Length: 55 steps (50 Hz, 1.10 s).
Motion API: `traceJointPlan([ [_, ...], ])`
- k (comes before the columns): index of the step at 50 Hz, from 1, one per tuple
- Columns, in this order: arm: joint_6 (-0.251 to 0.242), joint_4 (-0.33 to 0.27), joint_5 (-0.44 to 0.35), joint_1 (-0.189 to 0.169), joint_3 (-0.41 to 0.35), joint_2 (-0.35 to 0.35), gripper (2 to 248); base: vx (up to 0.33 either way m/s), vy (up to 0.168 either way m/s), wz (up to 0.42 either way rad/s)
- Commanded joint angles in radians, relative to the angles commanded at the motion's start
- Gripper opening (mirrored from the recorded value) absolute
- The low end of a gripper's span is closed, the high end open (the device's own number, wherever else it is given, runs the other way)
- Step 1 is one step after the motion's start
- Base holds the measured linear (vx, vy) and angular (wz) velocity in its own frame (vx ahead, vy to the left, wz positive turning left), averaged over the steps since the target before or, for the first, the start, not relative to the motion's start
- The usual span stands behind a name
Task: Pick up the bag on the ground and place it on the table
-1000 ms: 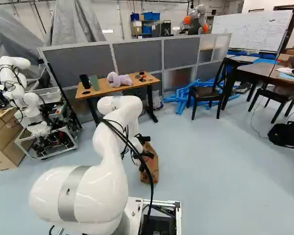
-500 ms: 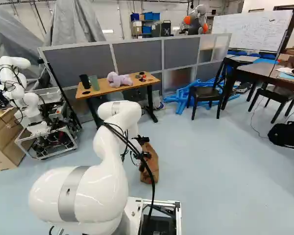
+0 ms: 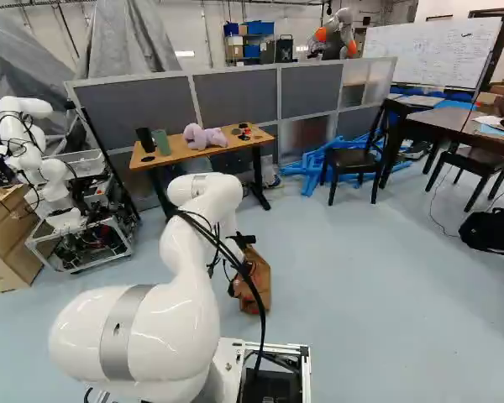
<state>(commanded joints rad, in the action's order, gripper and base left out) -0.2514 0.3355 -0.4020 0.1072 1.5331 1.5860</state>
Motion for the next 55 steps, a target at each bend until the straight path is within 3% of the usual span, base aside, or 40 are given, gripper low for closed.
traceJointPlan([
  [2,0.0,0.0,0.0,0.0,-0.006,-0.007,21,0.0,0.0,0.0],
  [55,0.0,0.0,0.0,0.0,-0.194,-0.206,21,0.0,0.0,0.0],
])
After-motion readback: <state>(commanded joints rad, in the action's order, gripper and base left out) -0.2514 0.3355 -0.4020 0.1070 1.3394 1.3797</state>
